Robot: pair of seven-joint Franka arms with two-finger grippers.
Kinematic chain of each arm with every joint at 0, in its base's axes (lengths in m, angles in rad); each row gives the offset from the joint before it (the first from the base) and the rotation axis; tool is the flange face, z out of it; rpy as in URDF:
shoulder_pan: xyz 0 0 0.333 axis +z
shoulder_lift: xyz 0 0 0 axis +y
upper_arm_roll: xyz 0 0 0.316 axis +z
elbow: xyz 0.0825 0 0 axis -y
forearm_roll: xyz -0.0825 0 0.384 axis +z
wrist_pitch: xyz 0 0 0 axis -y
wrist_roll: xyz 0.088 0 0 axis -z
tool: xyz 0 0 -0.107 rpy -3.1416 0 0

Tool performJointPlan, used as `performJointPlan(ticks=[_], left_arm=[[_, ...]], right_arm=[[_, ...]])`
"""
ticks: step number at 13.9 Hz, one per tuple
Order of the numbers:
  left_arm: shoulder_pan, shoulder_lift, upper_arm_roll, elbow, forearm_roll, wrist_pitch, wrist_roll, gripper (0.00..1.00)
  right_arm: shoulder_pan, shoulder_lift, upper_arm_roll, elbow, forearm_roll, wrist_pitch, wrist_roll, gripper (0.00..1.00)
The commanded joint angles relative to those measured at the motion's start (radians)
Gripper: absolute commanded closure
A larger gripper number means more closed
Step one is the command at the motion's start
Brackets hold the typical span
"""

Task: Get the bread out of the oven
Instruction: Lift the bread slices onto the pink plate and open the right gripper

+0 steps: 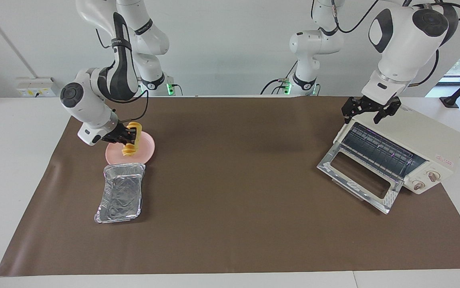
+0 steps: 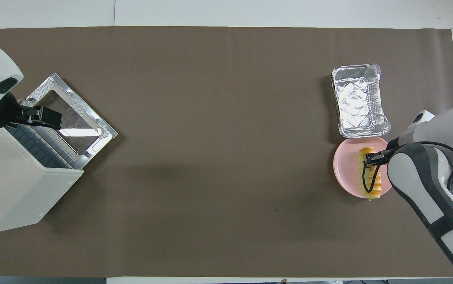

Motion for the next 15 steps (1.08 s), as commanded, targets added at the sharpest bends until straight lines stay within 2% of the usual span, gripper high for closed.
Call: performJointPlan(ticks=[1,8,9,10,11,12,13,15], left_arm=[[0.016,-0.024,-0.006,-0.017,-0.018,0.000,0.012,0.00],[0.016,-0.024,-0.006,-0.019,-0.018,0.000,0.012,0.00],[0.016,-0.024,-0.006,-0.017,-0.018,0.000,0.012,0.00],[0.016,-0.024,-0.006,-0.019,-0.018,0.000,0.012,0.00],[0.016,-0.024,-0.006,-0.017,-0.018,0.000,0.012,0.00],[0.016,-0.024,-0.006,-0.019,-0.018,0.000,0.012,0.00],[0.016,-0.024,-0.006,-0.017,-0.018,0.000,0.012,0.00],[0.016,-0.024,-0.006,-0.019,-0.018,0.000,0.012,0.00]], right_arm=[[-0.011,0.001,0.008,-0.017,0.009,0.048,-0.028,0.73],[-0.004,0.012,0.008,-0.037,0.009,0.070,-0.025,0.72],[-0.004,0.012,0.008,-0.037,0.009,0.070,-0.023,0.66],[-0.002,0.014,0.008,-0.037,0.009,0.070,-0.023,0.56],[-0.002,0.015,0.008,-0.037,0.009,0.076,-0.020,0.32],[-0.002,0.017,0.008,-0.037,0.009,0.088,-0.013,0.05],[-0.002,0.017,0.008,-0.035,0.009,0.087,-0.008,0.00],[-0.002,0.024,0.008,-0.013,0.009,0.070,-0.007,0.00]])
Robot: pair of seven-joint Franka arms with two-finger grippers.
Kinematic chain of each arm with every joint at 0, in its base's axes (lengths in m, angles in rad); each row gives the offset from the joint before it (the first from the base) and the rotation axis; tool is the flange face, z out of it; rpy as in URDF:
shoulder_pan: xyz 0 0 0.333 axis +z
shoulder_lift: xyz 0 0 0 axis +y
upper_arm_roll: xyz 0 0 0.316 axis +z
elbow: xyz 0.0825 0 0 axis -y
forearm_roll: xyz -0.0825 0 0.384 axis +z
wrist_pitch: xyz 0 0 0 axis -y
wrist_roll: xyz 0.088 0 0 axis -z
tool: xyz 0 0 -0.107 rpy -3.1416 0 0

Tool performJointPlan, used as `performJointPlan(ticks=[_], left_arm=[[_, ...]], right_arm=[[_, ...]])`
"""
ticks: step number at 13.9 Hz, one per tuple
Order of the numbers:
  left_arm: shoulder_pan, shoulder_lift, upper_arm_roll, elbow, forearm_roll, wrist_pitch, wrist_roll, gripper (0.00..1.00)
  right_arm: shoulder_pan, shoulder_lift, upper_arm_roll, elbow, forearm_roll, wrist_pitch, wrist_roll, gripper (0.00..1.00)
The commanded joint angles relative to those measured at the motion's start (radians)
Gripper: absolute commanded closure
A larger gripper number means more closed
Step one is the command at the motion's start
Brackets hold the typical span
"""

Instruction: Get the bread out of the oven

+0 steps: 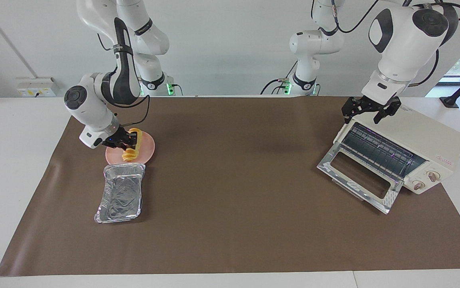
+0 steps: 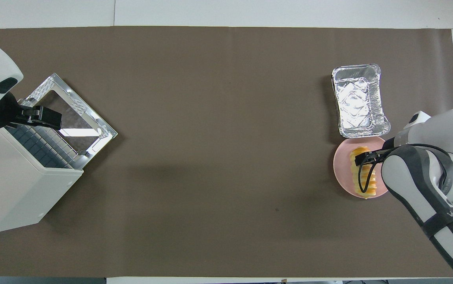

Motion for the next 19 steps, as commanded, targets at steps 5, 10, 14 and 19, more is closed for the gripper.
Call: performJointPlan(ticks=[5,10,14,19], left_arm=[[0.016,-0.024,-0.006,-0.017,-0.018,0.000,0.012,0.00],[0.016,-0.024,-0.006,-0.017,-0.018,0.000,0.012,0.00],[0.016,-0.024,-0.006,-0.017,-0.018,0.000,0.012,0.00],[0.016,-0.024,-0.006,-0.017,-0.018,0.000,0.012,0.00]], right_arm=[[-0.002,0.014,0.005,0.217,-0.007,-0.205,0.054,0.00],[-0.014,-0.056,0.001,0.398,-0.011,-0.364,0.061,0.00],[-0.017,-0.151,-0.006,0.455,-0.040,-0.446,0.062,0.00],[-0.036,-0.148,-0.006,0.550,-0.081,-0.555,0.064,0.00]])
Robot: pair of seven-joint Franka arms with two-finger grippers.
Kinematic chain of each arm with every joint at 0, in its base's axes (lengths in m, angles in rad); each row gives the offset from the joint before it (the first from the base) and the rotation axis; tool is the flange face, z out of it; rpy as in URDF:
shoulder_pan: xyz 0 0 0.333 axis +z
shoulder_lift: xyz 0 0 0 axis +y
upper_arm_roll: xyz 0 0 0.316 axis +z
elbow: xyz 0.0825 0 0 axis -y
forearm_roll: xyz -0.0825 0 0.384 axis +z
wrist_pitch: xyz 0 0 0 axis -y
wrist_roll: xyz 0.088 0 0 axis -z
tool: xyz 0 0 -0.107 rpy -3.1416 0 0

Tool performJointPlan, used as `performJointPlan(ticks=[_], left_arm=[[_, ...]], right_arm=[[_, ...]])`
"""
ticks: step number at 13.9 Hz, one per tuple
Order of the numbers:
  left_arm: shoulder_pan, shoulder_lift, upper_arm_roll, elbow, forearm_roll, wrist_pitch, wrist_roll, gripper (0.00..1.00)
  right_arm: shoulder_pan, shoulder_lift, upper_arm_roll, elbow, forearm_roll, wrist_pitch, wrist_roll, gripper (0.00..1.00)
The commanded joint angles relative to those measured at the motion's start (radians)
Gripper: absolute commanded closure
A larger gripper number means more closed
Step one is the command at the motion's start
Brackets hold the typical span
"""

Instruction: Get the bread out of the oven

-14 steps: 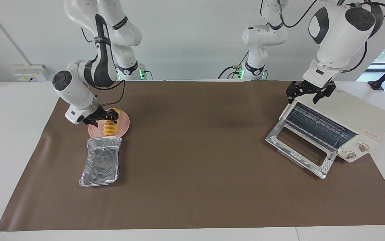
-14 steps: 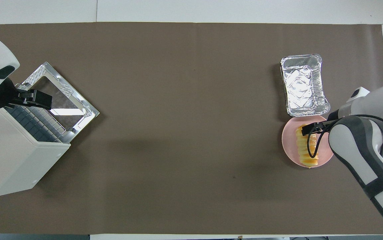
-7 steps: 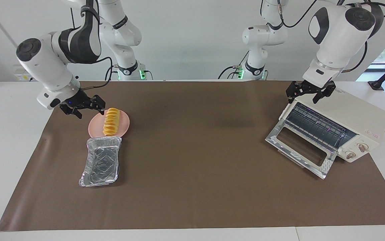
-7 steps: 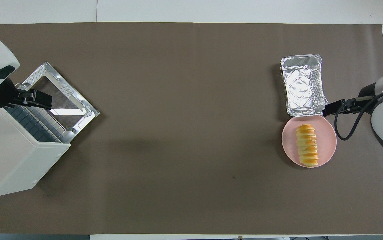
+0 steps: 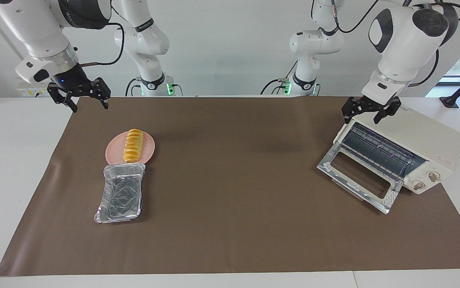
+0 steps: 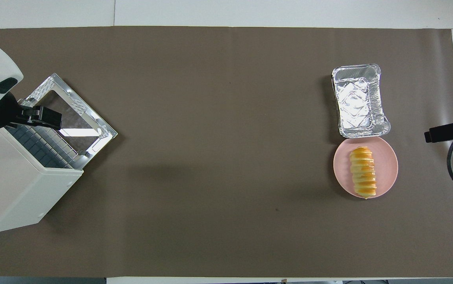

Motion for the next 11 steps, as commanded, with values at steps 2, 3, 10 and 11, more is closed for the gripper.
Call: performJointPlan(ticks=[2,3,10,11], left_arm=[[0.016,-0.024,-0.006,-0.017,-0.018,0.000,0.012,0.00],[0.016,-0.024,-0.006,-0.017,-0.018,0.000,0.012,0.00],[0.016,-0.024,-0.006,-0.019,-0.018,0.000,0.012,0.00],[0.016,-0.024,-0.006,-0.019,-0.018,0.000,0.012,0.00]], right_arm=[[-0.028,0.017,0.009,0.022,-0.013,-0.023,0.017,0.00],[-0.028,0.020,0.011,0.025,-0.013,-0.023,0.017,0.00],[-0.028,0.025,0.011,0.025,-0.011,-0.051,0.017,0.00],[-0.028,0.022,0.011,0.021,-0.011,-0.054,0.017,0.00]])
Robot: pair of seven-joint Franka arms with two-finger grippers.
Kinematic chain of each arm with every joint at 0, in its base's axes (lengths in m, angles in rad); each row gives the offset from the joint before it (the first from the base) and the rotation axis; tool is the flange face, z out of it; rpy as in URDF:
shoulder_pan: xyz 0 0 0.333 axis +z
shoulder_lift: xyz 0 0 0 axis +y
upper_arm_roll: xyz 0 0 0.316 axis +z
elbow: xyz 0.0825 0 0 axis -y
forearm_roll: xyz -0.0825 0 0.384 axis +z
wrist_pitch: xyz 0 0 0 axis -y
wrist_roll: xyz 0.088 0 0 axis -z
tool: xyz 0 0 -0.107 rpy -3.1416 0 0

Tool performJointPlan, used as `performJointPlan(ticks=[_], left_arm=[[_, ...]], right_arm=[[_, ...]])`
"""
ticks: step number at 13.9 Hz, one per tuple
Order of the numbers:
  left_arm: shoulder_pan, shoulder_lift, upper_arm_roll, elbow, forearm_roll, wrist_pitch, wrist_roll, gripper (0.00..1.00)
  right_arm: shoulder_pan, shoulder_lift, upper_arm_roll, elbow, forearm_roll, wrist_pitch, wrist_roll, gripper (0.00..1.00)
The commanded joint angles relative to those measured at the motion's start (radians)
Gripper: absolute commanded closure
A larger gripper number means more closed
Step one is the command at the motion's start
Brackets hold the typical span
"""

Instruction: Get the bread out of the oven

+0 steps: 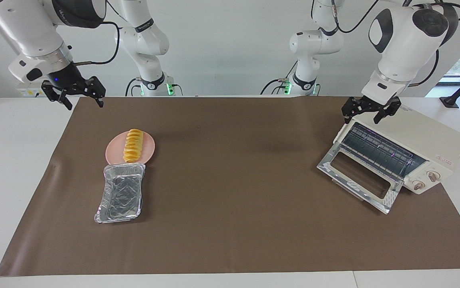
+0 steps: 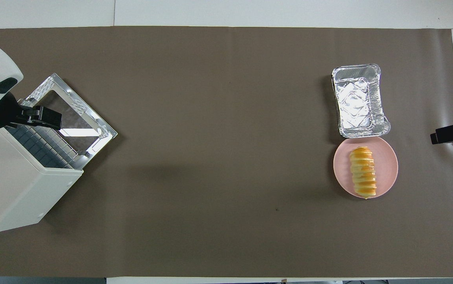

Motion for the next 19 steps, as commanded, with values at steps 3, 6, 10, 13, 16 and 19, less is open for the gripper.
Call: performJointPlan(ticks=[3,6,10,13,16,19], left_arm=[[0.016,-0.024,-0.006,-0.017,-0.018,0.000,0.012,0.00],[0.016,-0.024,-0.006,-0.019,-0.018,0.000,0.012,0.00],[0.016,-0.024,-0.006,-0.019,-0.018,0.000,0.012,0.00],[0.016,-0.024,-0.006,-0.019,-0.018,0.000,0.012,0.00],[0.016,-0.024,-0.006,-0.017,-0.018,0.000,0.012,0.00],[0.016,-0.024,-0.006,-0.017,-0.018,0.000,0.012,0.00]], right_arm=[[-0.009,0.003,0.013,0.006,-0.007,-0.016,0.026,0.00],[-0.011,0.007,0.013,0.012,-0.007,-0.013,0.045,0.00],[-0.028,0.026,0.013,0.049,-0.001,0.004,0.045,0.00],[0.088,0.058,-0.082,0.092,-0.002,-0.059,0.046,0.00],[0.184,0.092,-0.197,0.140,-0.005,-0.076,0.046,0.00],[0.176,0.092,-0.197,0.138,-0.007,-0.087,0.046,0.00]])
